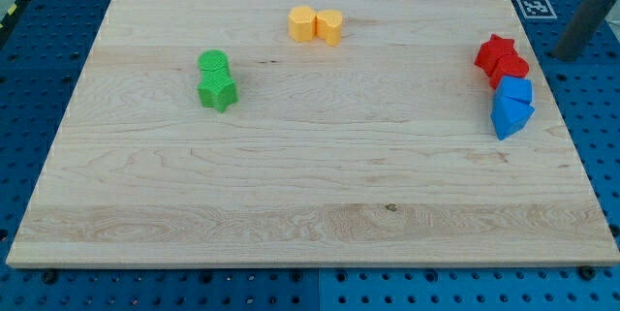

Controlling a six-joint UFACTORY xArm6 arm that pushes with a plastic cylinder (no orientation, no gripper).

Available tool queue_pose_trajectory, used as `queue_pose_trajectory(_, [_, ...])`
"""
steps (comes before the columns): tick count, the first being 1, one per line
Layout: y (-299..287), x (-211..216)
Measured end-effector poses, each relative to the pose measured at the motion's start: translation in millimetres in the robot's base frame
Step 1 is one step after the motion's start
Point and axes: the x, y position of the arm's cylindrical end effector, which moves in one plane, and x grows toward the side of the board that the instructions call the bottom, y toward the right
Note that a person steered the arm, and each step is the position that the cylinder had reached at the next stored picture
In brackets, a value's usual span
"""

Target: Move red circle to the bottom center

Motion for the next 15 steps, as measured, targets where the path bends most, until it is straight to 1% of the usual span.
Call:
queue_pose_trajectory(1, [-18.8,8.6])
queue_pose_trajectory(2, [-36.2,27.8])
queue_pose_trajectory(3, [-36.7,32.6])
queue_pose_trajectory(4, [-38.2,32.6])
queue_pose_trajectory(5, [-67.2,32.6])
queue_pose_trajectory(9, [-140.7,32.6])
queue_pose_trajectory(12, [-142.5,42.3])
queue_pose_trajectory(14, [-168.6,42.3])
queue_pose_trajectory(15, [-170.0,42.3])
